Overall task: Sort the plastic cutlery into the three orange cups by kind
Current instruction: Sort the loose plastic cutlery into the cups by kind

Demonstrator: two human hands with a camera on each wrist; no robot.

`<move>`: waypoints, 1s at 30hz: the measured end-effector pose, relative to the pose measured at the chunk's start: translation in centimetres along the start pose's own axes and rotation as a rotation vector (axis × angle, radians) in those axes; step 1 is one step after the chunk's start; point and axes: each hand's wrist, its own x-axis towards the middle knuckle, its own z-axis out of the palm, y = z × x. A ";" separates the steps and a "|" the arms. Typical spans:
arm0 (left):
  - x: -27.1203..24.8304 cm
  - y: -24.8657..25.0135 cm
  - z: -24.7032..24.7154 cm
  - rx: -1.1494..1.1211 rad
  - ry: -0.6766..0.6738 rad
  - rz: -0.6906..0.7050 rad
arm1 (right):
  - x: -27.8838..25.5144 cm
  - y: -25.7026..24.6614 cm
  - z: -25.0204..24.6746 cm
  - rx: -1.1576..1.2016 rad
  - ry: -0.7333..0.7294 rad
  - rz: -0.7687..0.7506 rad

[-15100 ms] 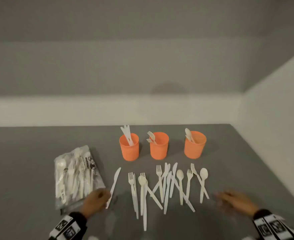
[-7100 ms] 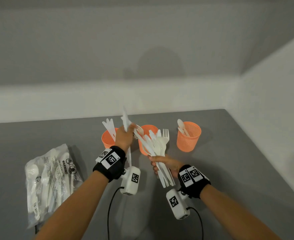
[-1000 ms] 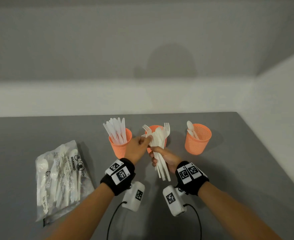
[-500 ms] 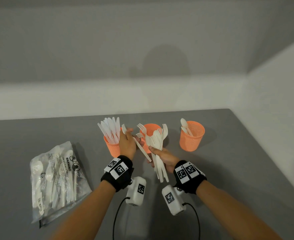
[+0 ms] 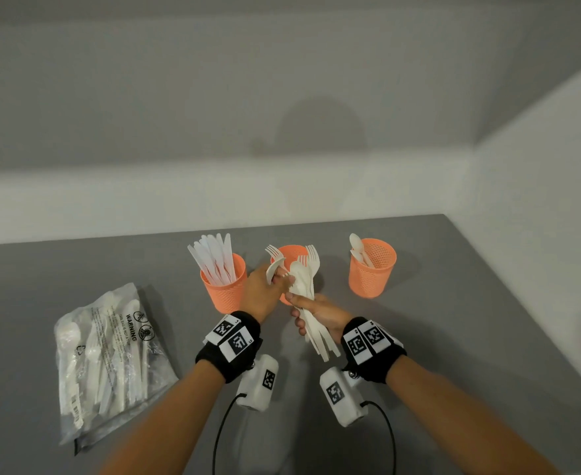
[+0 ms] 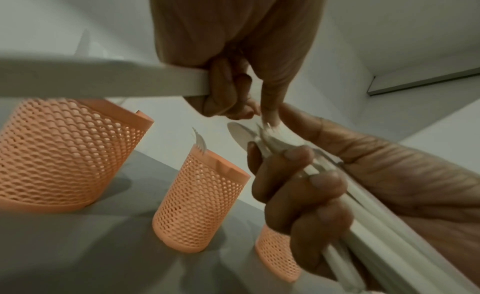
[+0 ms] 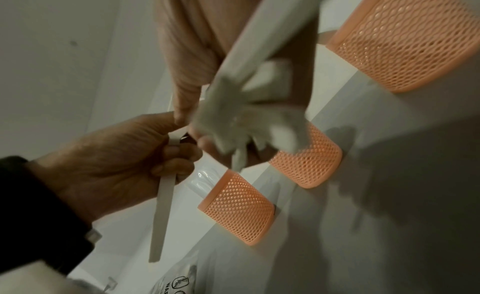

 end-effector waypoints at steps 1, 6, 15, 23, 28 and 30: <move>0.2 0.1 -0.1 0.016 0.030 -0.008 | 0.0 0.0 0.0 0.003 0.015 -0.004; 0.6 1.2 -0.8 -0.161 0.278 -0.155 | 0.0 0.1 0.1 -0.009 0.086 -0.101; -1.9 1.0 0.9 -0.631 0.130 -0.459 | -0.5 0.4 0.9 -0.066 0.065 -0.154; 0.2 1.4 -2.0 -0.658 0.344 -0.490 | -0.6 0.8 -0.1 -0.068 0.159 -0.122; 1.4 2.7 -2.8 -0.728 0.311 -0.429 | -1.1 0.2 -0.3 0.015 0.084 -0.071; 1.5 2.9 -2.7 -0.584 0.180 -0.398 | -1.3 -0.1 -0.1 0.035 0.011 -0.048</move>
